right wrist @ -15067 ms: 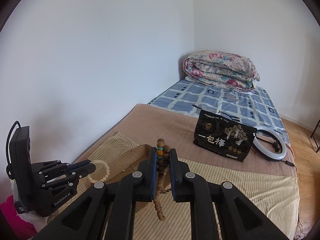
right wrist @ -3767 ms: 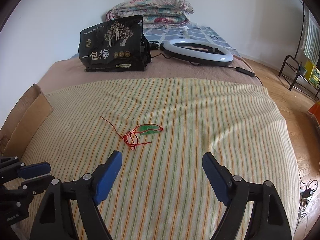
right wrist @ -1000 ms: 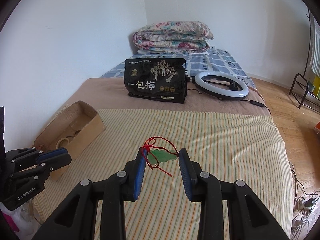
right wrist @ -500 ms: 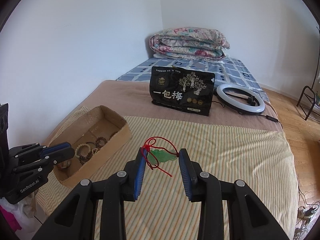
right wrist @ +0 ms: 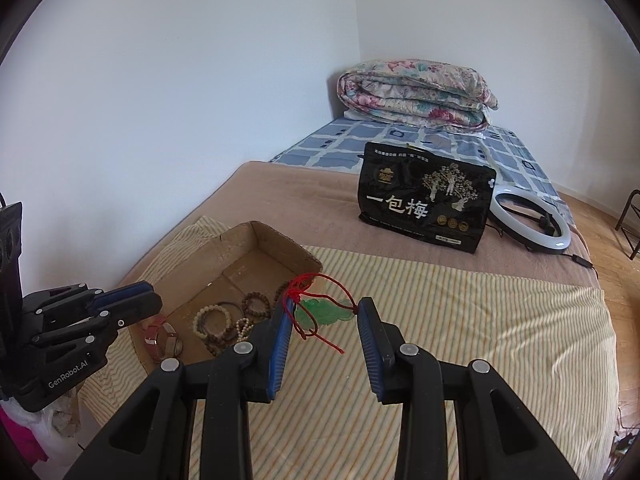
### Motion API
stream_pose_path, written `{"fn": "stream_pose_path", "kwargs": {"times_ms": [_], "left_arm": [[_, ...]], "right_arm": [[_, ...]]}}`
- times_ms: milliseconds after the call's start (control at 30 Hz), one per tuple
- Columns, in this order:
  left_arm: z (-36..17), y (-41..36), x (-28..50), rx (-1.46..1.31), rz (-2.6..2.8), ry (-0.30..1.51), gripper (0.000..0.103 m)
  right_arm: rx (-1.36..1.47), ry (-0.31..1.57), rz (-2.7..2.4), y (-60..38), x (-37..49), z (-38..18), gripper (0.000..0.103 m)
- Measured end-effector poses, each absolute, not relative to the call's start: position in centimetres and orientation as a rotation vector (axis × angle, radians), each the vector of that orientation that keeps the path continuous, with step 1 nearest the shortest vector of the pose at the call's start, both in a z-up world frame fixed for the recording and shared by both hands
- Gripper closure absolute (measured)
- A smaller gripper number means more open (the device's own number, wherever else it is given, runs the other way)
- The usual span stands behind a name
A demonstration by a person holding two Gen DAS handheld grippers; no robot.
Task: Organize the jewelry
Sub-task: 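Lift the pearl and jade pendant and carry both over the box, then open both tools to drop the pearl and pendant into the box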
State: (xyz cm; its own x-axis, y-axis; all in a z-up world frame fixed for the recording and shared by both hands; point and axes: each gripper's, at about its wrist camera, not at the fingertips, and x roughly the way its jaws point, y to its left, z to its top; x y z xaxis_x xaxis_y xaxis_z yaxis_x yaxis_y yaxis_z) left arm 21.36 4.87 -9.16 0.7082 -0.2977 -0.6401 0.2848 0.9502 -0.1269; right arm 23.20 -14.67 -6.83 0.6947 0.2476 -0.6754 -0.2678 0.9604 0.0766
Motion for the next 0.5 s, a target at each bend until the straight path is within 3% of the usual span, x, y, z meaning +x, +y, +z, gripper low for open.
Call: {"fn": "stream_pose_path", "kwargs": {"times_ms": [500], "left_arm": [[-9.9, 8.6, 23.8, -0.035, -0.275, 0.732, 0.093]], "right_arm": [[-0.041, 0.765, 0.357, -9.5, 26.6, -7.9, 0.069]]}}
